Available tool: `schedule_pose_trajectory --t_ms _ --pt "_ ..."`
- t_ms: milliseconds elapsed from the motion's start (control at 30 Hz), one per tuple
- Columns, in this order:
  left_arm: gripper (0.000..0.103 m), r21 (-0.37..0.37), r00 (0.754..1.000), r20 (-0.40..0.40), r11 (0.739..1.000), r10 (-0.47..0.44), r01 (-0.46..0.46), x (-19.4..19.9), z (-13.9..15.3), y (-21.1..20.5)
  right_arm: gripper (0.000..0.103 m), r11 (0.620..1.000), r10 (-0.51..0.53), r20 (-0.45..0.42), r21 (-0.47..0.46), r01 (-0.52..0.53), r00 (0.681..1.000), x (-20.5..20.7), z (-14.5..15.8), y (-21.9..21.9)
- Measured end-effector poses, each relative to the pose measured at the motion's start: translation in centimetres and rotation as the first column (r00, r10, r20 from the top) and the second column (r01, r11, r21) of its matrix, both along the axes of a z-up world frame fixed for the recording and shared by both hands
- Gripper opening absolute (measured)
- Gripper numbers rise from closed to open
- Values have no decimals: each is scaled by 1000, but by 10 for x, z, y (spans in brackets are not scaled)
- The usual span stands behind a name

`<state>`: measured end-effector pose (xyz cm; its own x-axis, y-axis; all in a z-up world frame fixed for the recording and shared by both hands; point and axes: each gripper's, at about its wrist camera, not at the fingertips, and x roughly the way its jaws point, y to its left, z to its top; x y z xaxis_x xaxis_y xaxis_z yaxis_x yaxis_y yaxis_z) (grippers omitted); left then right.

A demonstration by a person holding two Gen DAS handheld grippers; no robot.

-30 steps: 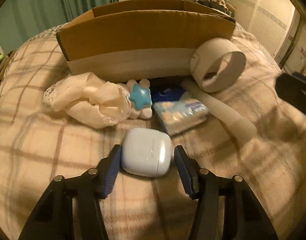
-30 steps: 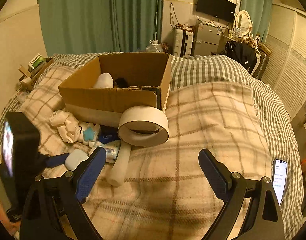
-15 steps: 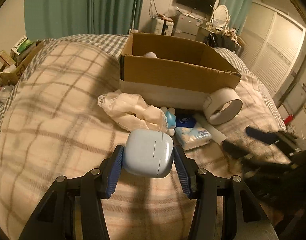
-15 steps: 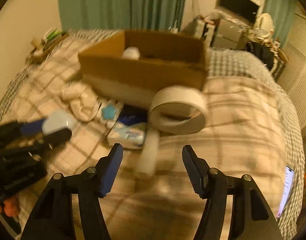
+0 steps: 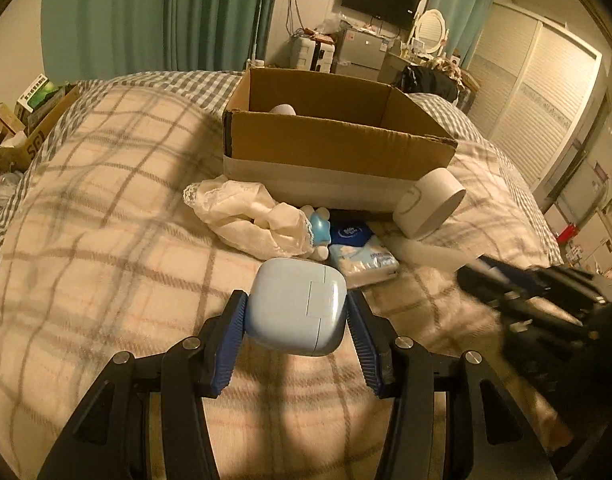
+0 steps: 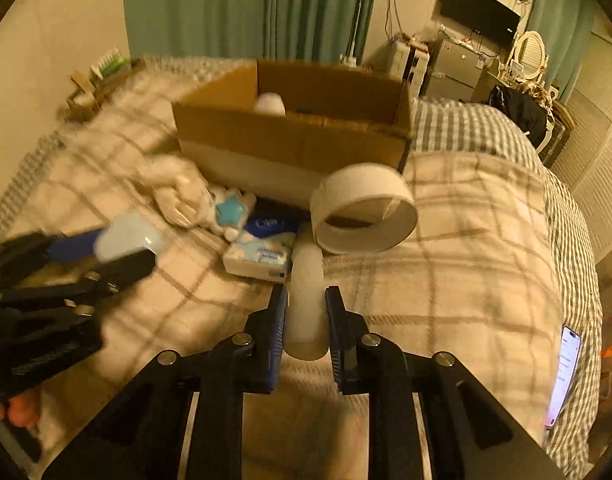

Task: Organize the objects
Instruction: 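Grasp the white earbud case with the left tool while the right tool grasps the white bottle, then lower the earbud case and bottle into the box and open both tools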

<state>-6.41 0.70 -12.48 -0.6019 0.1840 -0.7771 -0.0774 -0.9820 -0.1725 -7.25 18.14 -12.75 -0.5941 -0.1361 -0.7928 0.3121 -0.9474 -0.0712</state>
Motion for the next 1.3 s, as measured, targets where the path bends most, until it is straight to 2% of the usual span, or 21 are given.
schedule_pose_trajectory --t_ms 367,600,800,900,1033,1167,1300 --pt "51 -5 997 -73 1000 -31 30 19 38 13 18 999 34 -117 -39 -38 993 32 60 -8" --pt "51 16 993 -109 999 -37 39 4 72 12 18 998 44 -199 -33 -52 979 21 102 -6" --pt "51 11 987 -153 999 -49 51 -33 110 11 18 997 68 -282 -9 -74 957 -13 148 -7" --pt "51 -24 985 -167 999 -49 45 -58 126 13 18 997 73 -300 -17 -81 951 -37 166 -7" --pt "51 -15 987 -149 999 -54 52 -100 137 16 18 996 70 -311 -31 -84 948 -76 183 -8" --pt "51 -27 989 -136 998 -58 55 -136 138 21 18 996 72 -313 -25 -84 947 -112 187 -12" --pt "52 -1 988 -136 997 -77 78 -166 126 20 18 996 83 -303 -14 -92 949 -146 176 -18"
